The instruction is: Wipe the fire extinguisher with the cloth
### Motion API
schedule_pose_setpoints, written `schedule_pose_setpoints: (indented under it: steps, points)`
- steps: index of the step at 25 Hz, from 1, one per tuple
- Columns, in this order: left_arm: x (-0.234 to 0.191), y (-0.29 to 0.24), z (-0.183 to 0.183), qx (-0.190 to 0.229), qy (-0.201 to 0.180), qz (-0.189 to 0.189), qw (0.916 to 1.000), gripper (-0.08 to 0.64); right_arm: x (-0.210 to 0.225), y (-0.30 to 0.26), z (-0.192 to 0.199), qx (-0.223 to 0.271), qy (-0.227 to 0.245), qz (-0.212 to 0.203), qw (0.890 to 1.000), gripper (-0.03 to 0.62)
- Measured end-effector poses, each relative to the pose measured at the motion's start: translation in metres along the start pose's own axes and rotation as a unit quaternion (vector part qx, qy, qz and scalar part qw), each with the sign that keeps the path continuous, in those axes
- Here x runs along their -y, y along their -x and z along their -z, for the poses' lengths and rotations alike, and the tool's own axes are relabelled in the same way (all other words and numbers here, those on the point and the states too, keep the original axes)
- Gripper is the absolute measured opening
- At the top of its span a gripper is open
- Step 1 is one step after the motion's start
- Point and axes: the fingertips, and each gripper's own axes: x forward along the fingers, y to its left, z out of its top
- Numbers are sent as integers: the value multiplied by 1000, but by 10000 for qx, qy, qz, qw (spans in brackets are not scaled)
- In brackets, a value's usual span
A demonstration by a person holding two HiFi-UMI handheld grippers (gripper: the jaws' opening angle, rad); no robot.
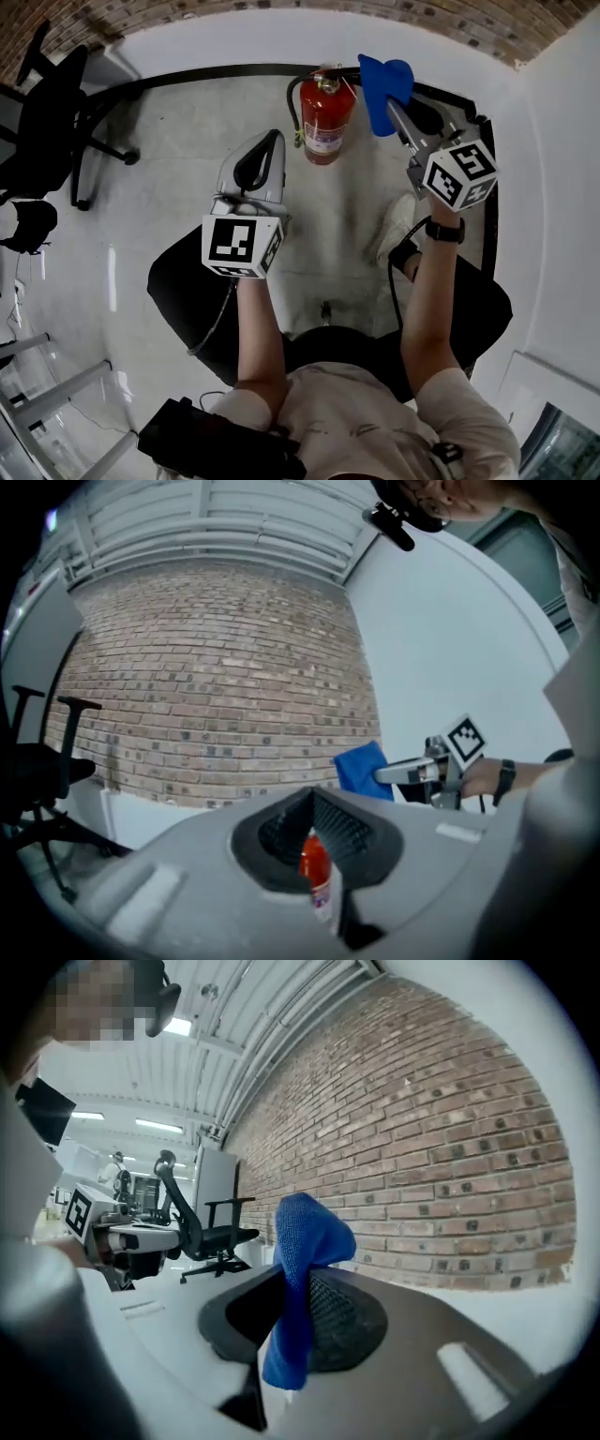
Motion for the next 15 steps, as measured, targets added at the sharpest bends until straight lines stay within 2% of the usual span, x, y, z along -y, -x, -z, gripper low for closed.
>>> schedule_pose_setpoints:
  steps: [3, 5, 10, 12, 15]
  points:
    - [50, 51, -11, -86, -52, 136, 9999, 0, -70, 61, 7, -3, -104, 143, 9998, 64]
    - [87, 89, -17, -109, -118, 189, 9997, 0, -112, 108, 14, 50, -105, 380, 9992, 64]
    - [164, 181, -40, 0, -277, 189, 9994, 0, -190, 228, 24, 377, 125, 1422, 9890, 64]
    - [181, 210, -53, 96, -335, 254, 9991, 0, -216, 258, 20, 528, 10, 1695, 9841, 64]
    - [191, 243, -63, 184, -299, 251, 9991, 0, -252, 279, 16, 581, -26, 1778, 9823, 64]
